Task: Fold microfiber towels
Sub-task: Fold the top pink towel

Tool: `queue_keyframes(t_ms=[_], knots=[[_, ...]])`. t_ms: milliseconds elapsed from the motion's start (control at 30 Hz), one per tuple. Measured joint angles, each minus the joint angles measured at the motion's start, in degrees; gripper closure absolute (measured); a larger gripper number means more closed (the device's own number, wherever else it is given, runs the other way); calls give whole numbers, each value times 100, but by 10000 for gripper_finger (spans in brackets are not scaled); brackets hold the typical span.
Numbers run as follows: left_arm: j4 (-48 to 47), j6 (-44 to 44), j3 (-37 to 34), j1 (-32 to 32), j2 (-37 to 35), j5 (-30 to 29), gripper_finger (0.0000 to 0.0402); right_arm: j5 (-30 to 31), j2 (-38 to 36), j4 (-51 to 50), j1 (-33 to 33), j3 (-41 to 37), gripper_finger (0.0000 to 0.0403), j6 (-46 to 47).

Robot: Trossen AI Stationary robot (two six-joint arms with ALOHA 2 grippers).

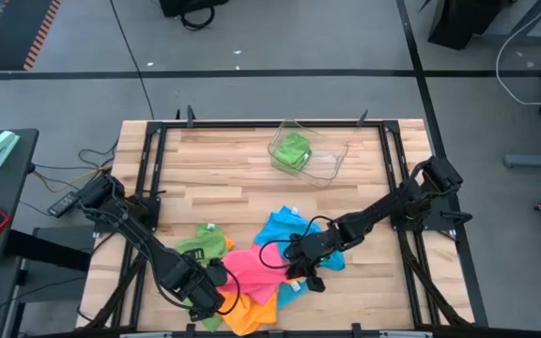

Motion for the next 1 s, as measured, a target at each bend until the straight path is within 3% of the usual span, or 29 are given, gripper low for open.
queue_keyframes(t_ms=[167, 300, 433, 633, 867, 1000], knots=[[0, -1, 0, 0, 0, 0, 392, 0, 12, 2, 58, 0, 328, 54], [2, -1, 0, 0, 0, 0, 377, 27, 22, -4, 64, 0, 331, 54], [2, -21, 0, 0, 0, 0, 371, 95, 22, -4, 64, -2, 356, -55], [2, -21, 0, 0, 0, 0, 392, 297, 6, -115, 64, 28, 395, -476], [7, -21, 0, 0, 0, 0, 372, 1869, -232, -1562, 89, 930, 398, -2316], [2, -10, 0, 0, 0, 0, 375, 2399, -219, -2124, -19, 1457, 399, -3731]])
